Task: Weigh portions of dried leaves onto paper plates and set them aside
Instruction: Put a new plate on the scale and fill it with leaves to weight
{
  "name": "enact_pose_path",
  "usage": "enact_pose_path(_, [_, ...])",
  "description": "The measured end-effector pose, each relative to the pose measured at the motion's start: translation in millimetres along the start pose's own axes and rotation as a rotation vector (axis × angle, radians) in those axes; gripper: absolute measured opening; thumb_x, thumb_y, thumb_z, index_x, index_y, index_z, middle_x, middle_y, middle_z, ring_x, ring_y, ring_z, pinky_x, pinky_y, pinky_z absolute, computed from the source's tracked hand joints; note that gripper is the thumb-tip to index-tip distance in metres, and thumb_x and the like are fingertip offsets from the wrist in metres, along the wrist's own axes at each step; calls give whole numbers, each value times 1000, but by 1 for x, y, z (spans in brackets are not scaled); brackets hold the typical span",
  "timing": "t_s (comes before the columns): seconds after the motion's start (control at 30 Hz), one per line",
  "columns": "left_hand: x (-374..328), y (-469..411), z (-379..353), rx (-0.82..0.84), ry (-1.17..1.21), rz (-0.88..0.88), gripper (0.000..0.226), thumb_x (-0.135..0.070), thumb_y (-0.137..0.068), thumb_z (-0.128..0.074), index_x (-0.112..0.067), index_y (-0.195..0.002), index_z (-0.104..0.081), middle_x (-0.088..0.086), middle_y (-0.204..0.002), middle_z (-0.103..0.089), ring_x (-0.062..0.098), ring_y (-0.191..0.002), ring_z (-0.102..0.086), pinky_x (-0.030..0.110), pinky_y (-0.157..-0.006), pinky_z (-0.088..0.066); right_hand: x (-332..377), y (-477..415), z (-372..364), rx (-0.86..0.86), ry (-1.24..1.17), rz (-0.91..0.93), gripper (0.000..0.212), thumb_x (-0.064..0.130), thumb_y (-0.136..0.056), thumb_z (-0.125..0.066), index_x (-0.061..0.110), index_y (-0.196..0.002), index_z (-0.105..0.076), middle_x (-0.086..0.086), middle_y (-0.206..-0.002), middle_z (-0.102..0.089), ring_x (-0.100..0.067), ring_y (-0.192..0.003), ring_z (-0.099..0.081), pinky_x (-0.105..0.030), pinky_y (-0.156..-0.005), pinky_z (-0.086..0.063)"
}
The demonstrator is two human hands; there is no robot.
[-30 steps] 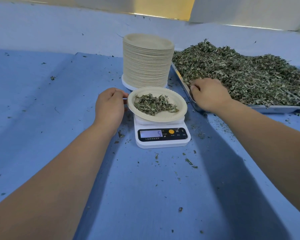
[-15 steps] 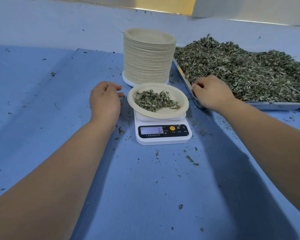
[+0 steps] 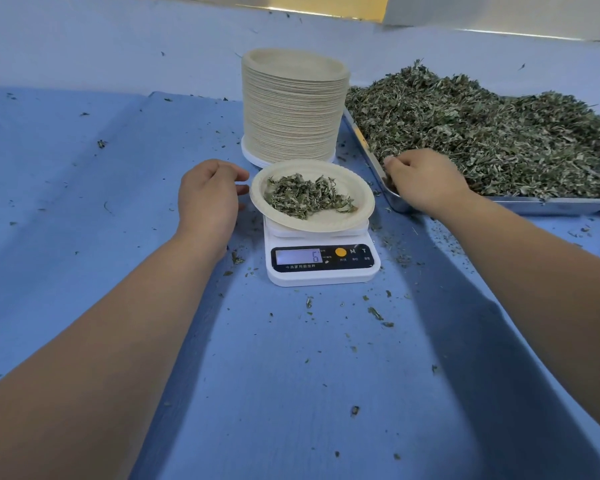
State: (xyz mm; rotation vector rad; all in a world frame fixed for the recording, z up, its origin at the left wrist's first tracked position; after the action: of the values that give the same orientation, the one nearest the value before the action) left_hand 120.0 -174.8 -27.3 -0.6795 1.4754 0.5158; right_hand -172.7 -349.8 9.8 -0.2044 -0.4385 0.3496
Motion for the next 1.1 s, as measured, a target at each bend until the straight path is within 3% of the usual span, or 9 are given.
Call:
enact_pose_path(0.13, [-2, 0, -2, 3, 34, -15, 17, -12, -89, -49, -17, -79, -63, 6, -83, -74, 13, -63, -68, 32, -64, -56, -8, -3, 8, -87, -222, -78, 50, 51, -101, -44, 20, -62, -39, 1, -53, -37, -22, -51, -35, -32, -57, -29])
enact_pose_path(0.23, [-2, -1, -1, -13, 33, -19, 17, -13, -88, -49, -17, -79, -63, 1, -74, -72, 15, -60, -62, 30, -62, -52, -9, -3, 15, -154, -237, -71, 51, 54, -101, -47, 12, -72, -52, -4, -61, -48, -25, -57, -44, -34, -58, -35])
enact_pose_path(0.33, [-2, 0, 0, -4, 27, -22, 16, -14, -86, -49, -17, -79, -64, -2, -70, -70, 16, -60, -61, 30, -60, -51, -8, -1, 16, -187, -216, -54, 41, 56, -98, -53, 18, -87, -64, 0, -73, -58, -19, -63, -51, -31, -58, -40])
enact_pose_path(0.5, [-2, 0, -1, 12, 18, -21, 16, -15, -86, -50, -17, -79, -64, 1, -74, -72, 16, -62, -62, 31, -60, -50, -7, 0, 17, -216, -183, -28, 34, 53, -98, -56, 22, -90, -64, 5, -77, -56, -12, -65, -48, -30, -57, -37])
enact_pose_path(0.7, [-4, 1, 4, -41, 24, -39, 17, -17, -85, -50, -20, -76, -64, -8, -69, -70, 10, -57, -57, 28, -57, -51, -5, -1, 19, -262, -170, 15, 25, 42, -100, -57, 20, -90, -64, 7, -75, -57, -7, -62, -48, -23, -55, -36])
enact_pose_path(0.9, [-4, 1, 0, -27, 11, -47, 17, -15, -89, -51, -19, -78, -63, -6, -73, -71, 12, -63, -58, 26, -58, -50, -5, -4, 23, -278, -90, 13, 19, 31, -101, -57, 16, -91, -64, 6, -71, -57, -8, -60, -50, -22, -54, -35])
enact_pose_path(1.1, [-3, 0, 0, -27, 6, -37, 15, -17, -89, -52, -19, -79, -63, -2, -80, -73, 11, -64, -61, 33, -69, -54, 1, -6, 35, -287, -33, 57, 13, 16, -95, -53, 14, -91, -66, -2, -75, -63, -15, -65, -55, -27, -68, -44])
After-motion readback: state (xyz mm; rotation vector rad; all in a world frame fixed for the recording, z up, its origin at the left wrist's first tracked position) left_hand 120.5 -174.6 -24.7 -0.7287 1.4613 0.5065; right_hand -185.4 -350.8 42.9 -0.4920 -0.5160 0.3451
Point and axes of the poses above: each hand's wrist, its own y-axis away from the middle knuckle, its own z-axis out of the back of the hand, x = y × z, the point moved 7 cm from there along -y, towards the middle knuckle
